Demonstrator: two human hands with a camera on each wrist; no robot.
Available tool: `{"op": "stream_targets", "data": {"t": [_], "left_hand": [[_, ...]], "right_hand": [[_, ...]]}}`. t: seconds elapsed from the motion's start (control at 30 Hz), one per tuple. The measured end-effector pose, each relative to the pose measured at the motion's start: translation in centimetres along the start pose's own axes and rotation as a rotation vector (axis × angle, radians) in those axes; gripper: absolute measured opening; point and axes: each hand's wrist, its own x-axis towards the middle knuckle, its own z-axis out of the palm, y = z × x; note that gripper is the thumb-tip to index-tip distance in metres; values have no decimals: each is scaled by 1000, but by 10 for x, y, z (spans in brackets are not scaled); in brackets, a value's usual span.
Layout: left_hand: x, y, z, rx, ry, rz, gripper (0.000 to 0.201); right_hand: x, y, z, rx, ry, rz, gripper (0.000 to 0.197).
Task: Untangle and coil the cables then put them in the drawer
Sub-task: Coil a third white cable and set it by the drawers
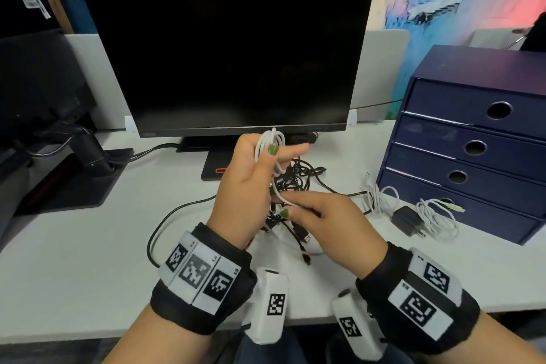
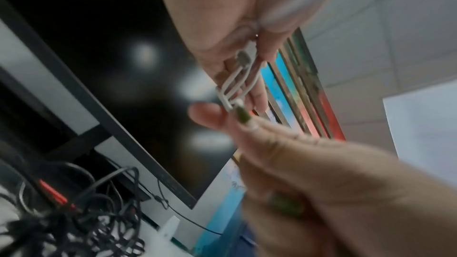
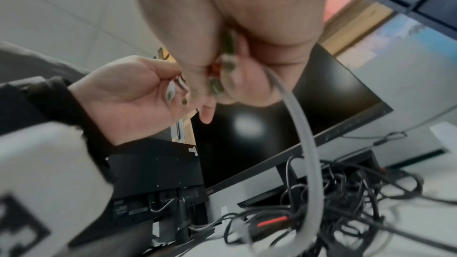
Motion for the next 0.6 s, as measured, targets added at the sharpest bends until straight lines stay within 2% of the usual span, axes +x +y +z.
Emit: {"op": "stream_targets", "data": {"t": [0.1, 0.17, 0.23, 0.4, 0.53, 0.6], "left_hand": [[-1, -8, -4, 315, -5, 104, 12], [-2, -14, -6, 455, -43, 112, 7], [-3, -15, -8, 499, -93, 85, 7], [-8, -9, -2, 419, -281, 52, 21], [-11, -6, -2, 240, -327, -8, 19], [-10, -5, -1, 98, -357, -26, 24]], "right_hand": [[-4, -2, -11, -128, 111, -43, 20], [-6, -4, -20, -190, 195, -99, 18], [-6, -7, -29, -216, 255, -182, 15], [0, -10, -48, -409, 363, -430, 8], [5, -5, -59, -390, 531, -450, 15], [7, -1, -59, -394, 566, -450, 10]]}}
